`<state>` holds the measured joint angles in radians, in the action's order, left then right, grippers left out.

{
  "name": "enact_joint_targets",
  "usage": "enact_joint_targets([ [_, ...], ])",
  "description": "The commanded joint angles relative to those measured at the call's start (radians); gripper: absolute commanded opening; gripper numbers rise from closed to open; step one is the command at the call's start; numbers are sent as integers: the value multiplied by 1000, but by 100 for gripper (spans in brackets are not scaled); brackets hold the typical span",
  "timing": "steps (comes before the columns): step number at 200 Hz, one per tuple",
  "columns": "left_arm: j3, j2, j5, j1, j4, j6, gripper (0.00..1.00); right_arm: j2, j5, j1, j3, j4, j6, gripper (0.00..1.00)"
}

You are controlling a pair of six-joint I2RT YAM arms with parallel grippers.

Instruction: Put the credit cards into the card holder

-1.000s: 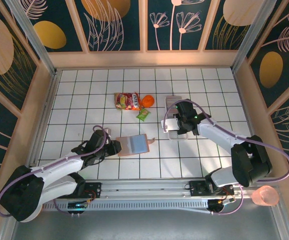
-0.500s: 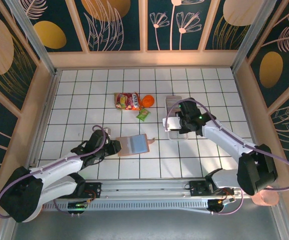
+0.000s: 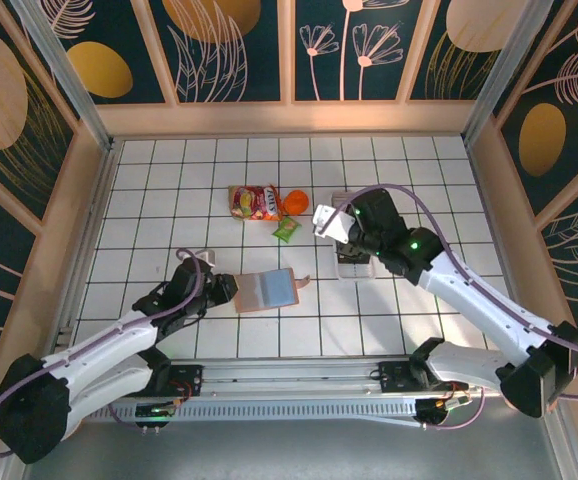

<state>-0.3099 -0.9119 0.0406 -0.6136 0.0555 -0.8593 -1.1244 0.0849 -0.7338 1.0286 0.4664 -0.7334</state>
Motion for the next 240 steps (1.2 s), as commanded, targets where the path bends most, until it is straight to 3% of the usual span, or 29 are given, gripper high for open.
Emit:
enact_joint_targets([
  [1,-29,23,14,1,33,-23,17,-6,80,-58,56,-80,583,0],
  [17,-38,16,42,0,30,-32,11,-48,-43,-57,72,-66,938,0],
  [34,-42,-9,77,0,9,-45,5,-78,-169,-59,-21,-147,1266,0],
  [46,-46,-34,88,1,-9,-56,3,-92,-270,-72,-117,-280,1416,0],
  [59,-53,-68,84,1,-14,-62,0,-109,-283,-108,-197,-395,1520,0],
  [136,-45,-225,66,0,-90,-94,0,-335,-342,-174,-241,-540,1590,0],
  [186,-5,-220,17,1,-90,-98,0,-432,-358,-178,-216,-542,1576,0],
  [240,23,-245,35,0,-126,-96,0,-469,-350,-189,-206,-538,1575,0],
])
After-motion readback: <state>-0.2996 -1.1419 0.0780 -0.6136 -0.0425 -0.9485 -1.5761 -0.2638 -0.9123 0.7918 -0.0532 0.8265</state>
